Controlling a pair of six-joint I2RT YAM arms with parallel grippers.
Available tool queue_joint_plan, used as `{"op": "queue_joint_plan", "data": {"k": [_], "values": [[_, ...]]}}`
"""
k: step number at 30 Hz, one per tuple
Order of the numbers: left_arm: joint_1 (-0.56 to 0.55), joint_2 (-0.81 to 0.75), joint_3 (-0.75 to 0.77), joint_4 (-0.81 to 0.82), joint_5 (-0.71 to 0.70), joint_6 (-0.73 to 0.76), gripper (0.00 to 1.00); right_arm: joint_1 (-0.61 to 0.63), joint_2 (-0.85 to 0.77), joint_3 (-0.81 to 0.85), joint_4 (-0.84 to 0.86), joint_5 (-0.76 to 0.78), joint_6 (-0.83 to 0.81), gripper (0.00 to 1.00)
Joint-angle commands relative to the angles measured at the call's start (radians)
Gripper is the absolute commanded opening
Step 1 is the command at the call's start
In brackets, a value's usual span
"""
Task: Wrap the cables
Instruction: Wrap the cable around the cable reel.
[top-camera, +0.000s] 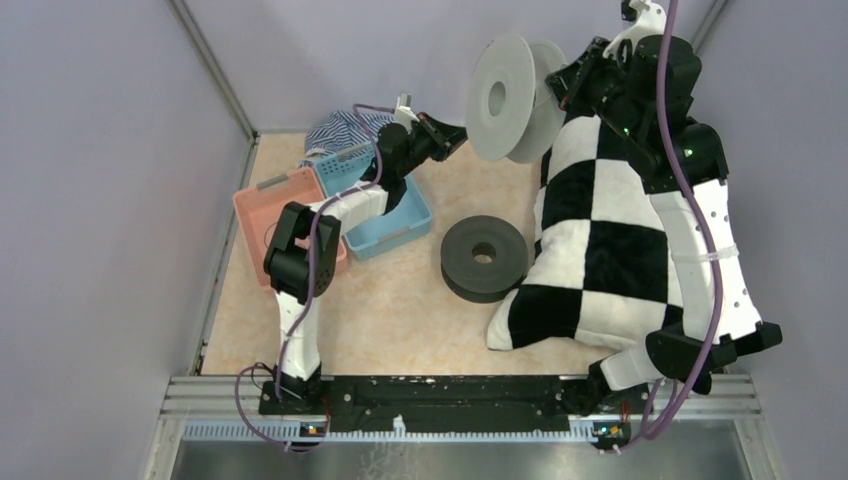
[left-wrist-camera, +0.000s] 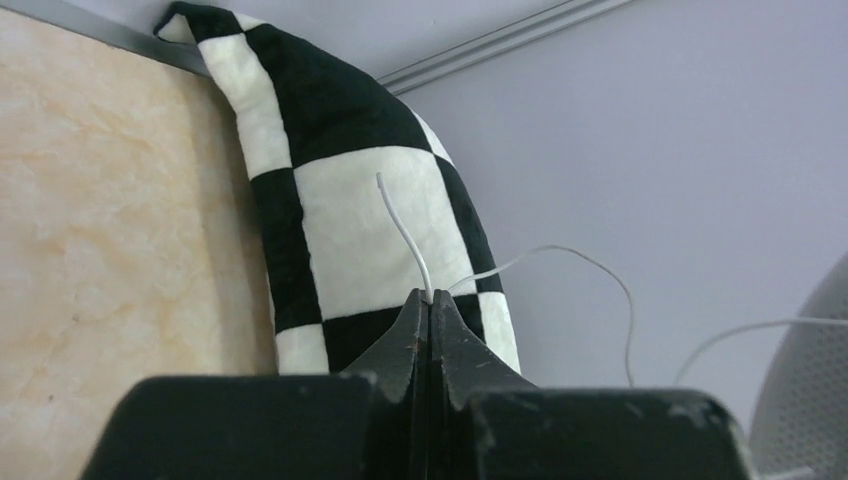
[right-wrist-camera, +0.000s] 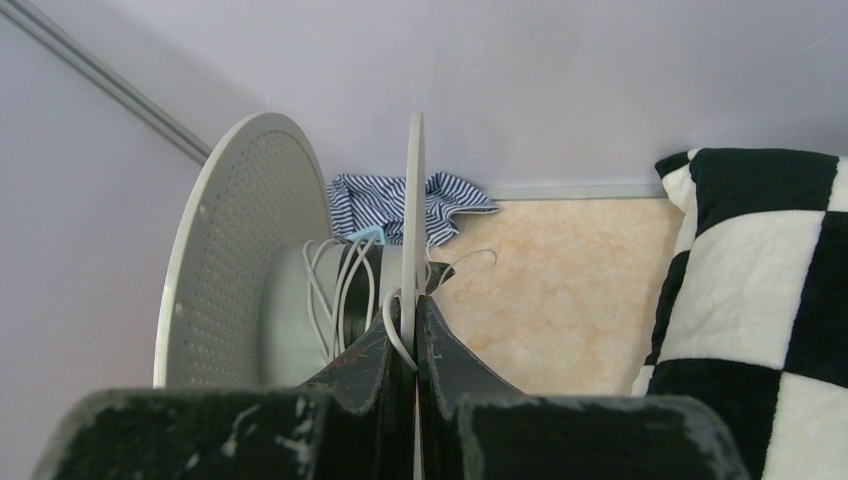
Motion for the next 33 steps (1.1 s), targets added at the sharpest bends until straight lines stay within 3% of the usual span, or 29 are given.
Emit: {"op": "queue_joint_plan", "data": {"k": [1, 14, 20, 25, 33], "values": [[0.016, 0.01, 0.108, -0.055, -0.038, 0.072, 0.0, -0.004, -0.028, 0.07, 0.097, -0.014, 0.029, 0.0], [0.083, -0.066, 0.337, -0.226, -0.136, 0.36, 0.0, -0.004, -0.021, 0.063, 0.104, -0.063, 0.029, 0.0], [0.108, -0.021, 0.603, -0.38, -0.116, 0.492, 0.0, 0.001, 0.006, 0.041, 0.032, -0.154, -0.049, 0.0], [0.108, -0.078, 0.613, -0.407, -0.085, 0.542, 0.0, 0.032, 0.054, -0.025, 0.008, -0.102, -0.099, 0.0], [0.103, -0.119, 0.635, -0.408, 0.0, 0.588, 0.0, 0.147, 0.231, 0.1, -0.119, 0.032, -0.203, 0.0]]}}
